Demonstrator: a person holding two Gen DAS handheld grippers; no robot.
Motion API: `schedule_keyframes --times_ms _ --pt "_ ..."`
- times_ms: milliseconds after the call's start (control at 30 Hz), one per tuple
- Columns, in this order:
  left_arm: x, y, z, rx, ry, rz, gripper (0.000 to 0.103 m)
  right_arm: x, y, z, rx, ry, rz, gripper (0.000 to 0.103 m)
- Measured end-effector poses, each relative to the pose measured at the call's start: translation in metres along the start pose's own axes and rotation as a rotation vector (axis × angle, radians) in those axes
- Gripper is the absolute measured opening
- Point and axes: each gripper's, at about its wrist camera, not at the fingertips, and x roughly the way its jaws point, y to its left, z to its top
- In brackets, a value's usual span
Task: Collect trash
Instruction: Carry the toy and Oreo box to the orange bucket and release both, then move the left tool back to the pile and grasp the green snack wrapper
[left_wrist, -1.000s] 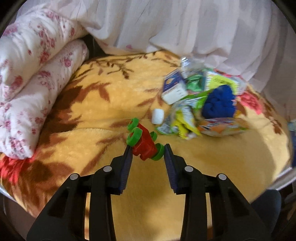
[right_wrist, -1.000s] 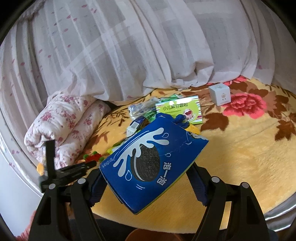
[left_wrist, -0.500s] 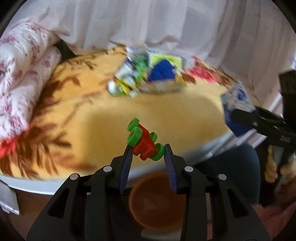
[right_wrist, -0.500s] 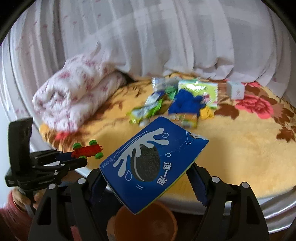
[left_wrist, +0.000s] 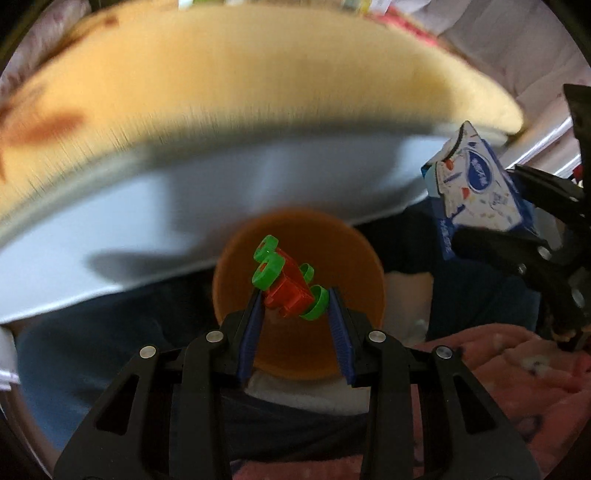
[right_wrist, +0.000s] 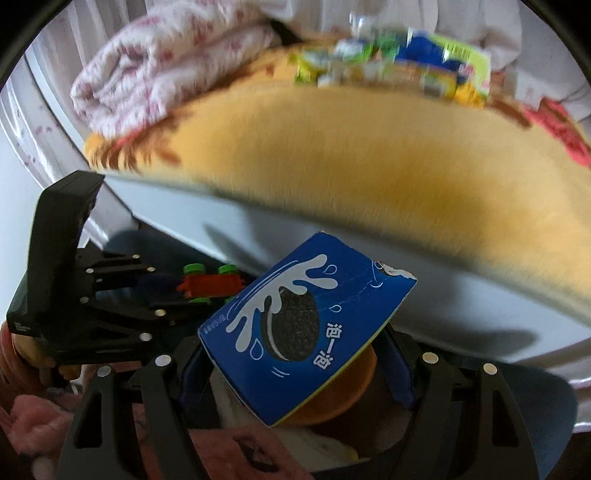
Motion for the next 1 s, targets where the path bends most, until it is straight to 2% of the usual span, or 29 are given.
schedule_keyframes --times_ms 133,267,333,367,433,467,500,667,1000 --pt "0.026 0.004 0.000 -0.034 0.076 0.005 0.035 0.029 -0.005 -0.008 0.020 0.100 0.026 0.076" --pt "0.043 0.006 0.001 -0.057 0.133 0.019 0.035 0.048 -0.010 -0.010 0.027 0.160 0.032 0.077" --pt "0.051 0.007 0.005 -0.072 0.166 0.016 0.035 0.054 -0.009 -0.011 0.024 0.180 0.029 0.081" --pt "0.053 0.008 0.006 -0.083 0.175 0.019 0.036 0.057 -0.010 -0.012 0.026 0.196 0.028 0.086" --pt "0.054 0.011 0.007 -0.098 0.183 0.045 0.053 0.058 -0.011 -0.011 0.032 0.200 0.018 0.087" --pt "0.052 0.012 0.004 -0.100 0.182 0.059 0.069 0.058 -0.013 -0.011 0.036 0.200 0.015 0.087" --pt "0.050 0.012 0.006 -0.101 0.171 0.072 0.072 0.058 -0.015 -0.011 0.043 0.198 0.012 0.088" --pt "0.048 0.010 0.010 -0.095 0.176 0.090 0.077 0.055 -0.021 -0.012 0.075 0.191 0.010 0.088" --pt "0.057 0.010 -0.003 -0.103 0.171 0.102 0.077 0.042 -0.032 -0.007 0.101 0.151 -0.018 0.088"
